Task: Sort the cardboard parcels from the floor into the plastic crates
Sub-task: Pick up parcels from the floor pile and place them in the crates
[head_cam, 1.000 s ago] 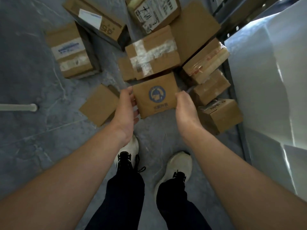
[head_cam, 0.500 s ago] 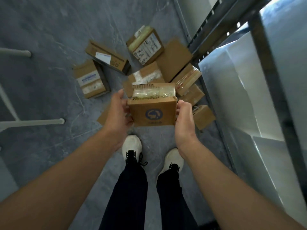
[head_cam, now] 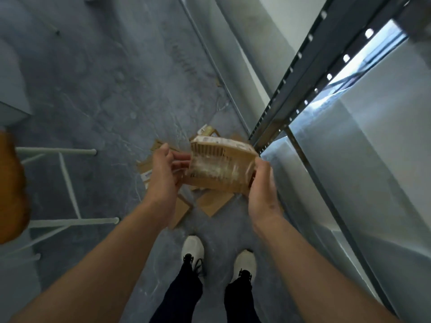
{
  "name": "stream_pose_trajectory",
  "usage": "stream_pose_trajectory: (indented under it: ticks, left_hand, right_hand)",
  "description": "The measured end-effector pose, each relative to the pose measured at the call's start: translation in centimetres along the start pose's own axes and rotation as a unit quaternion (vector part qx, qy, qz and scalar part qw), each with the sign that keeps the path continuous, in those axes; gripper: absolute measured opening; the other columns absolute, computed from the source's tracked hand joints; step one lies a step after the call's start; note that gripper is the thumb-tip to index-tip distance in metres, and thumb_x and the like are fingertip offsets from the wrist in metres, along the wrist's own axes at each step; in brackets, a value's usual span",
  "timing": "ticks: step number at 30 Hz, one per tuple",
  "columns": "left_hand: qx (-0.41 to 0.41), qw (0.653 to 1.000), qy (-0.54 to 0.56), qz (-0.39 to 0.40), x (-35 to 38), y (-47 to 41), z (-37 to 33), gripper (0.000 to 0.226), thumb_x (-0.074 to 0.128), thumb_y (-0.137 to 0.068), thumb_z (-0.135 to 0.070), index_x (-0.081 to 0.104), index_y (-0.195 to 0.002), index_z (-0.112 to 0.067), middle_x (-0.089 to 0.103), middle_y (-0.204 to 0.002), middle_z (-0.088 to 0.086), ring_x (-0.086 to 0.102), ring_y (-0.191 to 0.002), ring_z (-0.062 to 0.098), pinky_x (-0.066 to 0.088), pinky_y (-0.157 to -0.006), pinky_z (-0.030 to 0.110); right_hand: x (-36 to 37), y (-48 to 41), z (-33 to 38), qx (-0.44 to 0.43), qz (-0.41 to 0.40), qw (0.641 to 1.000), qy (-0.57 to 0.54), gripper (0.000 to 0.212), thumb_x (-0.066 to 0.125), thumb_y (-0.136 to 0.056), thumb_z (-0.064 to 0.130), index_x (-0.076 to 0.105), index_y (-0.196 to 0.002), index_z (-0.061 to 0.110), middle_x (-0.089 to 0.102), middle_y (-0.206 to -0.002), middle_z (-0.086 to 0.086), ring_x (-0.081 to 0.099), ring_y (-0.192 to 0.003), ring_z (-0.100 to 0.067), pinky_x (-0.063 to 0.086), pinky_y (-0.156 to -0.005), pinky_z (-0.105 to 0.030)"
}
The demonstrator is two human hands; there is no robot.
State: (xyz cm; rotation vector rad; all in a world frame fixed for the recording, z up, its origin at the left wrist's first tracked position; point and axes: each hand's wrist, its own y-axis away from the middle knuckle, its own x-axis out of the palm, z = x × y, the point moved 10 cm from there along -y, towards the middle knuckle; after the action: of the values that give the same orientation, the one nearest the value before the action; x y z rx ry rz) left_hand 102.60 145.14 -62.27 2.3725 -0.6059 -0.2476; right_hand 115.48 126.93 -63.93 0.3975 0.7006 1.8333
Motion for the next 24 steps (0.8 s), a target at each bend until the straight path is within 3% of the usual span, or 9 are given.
stream_pose_trajectory:
  ticks: [4,8,10,14,19,24]
  left_hand:
    - [0.026,0.999,0.014,0.022,0.1,2.5,-5.3,0.058,0.029,-0.106,-0.050,0.063,-0.079,-0.011,0.066,-0.076,0.003,0.060,-0.073,0.017,0.045,-0.072,0.031]
    - [0.037,0.997,-0.004,0.060,0.6,5.5,-9.8,0.051,0.030,-0.106,-0.049,0.052,-0.074,-0.016,0.068,-0.065,-0.005,0.060,-0.073,0.015,0.045,-0.071,0.032]
    - [0.054,0.995,-0.016,0.087,0.9,6.8,-12.6,0.050,0.030,-0.106,-0.050,0.050,-0.073,-0.017,0.069,-0.064,-0.007,0.061,-0.076,0.015,0.046,-0.078,0.034]
    - [0.067,0.988,-0.033,0.136,0.3,9.6,-18.2,0.050,0.030,-0.103,-0.056,0.055,-0.081,-0.018,0.072,-0.099,0.005,0.064,-0.107,0.024,0.044,-0.106,0.043]
    - [0.111,0.971,-0.022,0.213,0.2,15.1,-26.5,0.048,0.032,-0.103,-0.053,0.057,-0.080,-0.020,0.069,-0.105,0.005,0.060,-0.107,0.018,0.039,-0.110,0.044]
    - [0.140,0.949,0.014,0.281,0.2,20.6,-33.8,0.046,0.035,-0.104,-0.050,0.060,-0.083,-0.017,0.068,-0.093,0.002,0.056,-0.092,0.016,0.044,-0.094,0.035]
  right_hand:
    - [0.2,2.4,3.4,-0.037,0.001,0.999,0.025,0.070,0.041,-0.086,0.079,0.068,-0.120,0.024,0.074,-0.121,-0.010,0.068,-0.118,-0.033,0.053,-0.107,-0.064]
    - [0.7,6.5,9.3,-0.076,0.003,0.997,-0.004,0.078,0.041,-0.085,0.078,0.062,-0.140,0.027,0.075,-0.129,0.000,0.072,-0.120,-0.018,0.059,-0.103,-0.048]
    - [0.7,8.5,12.1,-0.103,-0.010,0.995,-0.012,0.075,0.041,-0.088,0.070,0.060,-0.141,0.019,0.076,-0.125,0.002,0.075,-0.110,-0.009,0.064,-0.087,-0.034]
    - [0.8,13.2,16.9,-0.135,-0.052,0.989,-0.007,0.081,0.043,-0.084,0.070,0.061,-0.137,0.011,0.077,-0.122,-0.003,0.076,-0.110,-0.013,0.064,-0.076,-0.024]
    - [0.4,20.6,23.4,-0.175,-0.120,0.977,-0.025,0.046,0.043,-0.103,0.050,0.054,-0.131,0.015,0.068,-0.119,-0.003,0.070,-0.112,-0.017,0.059,-0.070,-0.019]
    - [0.0,27.8,29.9,-0.220,-0.145,0.962,-0.071,0.036,0.042,-0.111,0.043,0.043,-0.138,0.019,0.070,-0.115,-0.006,0.074,-0.100,-0.017,0.062,-0.070,-0.021]
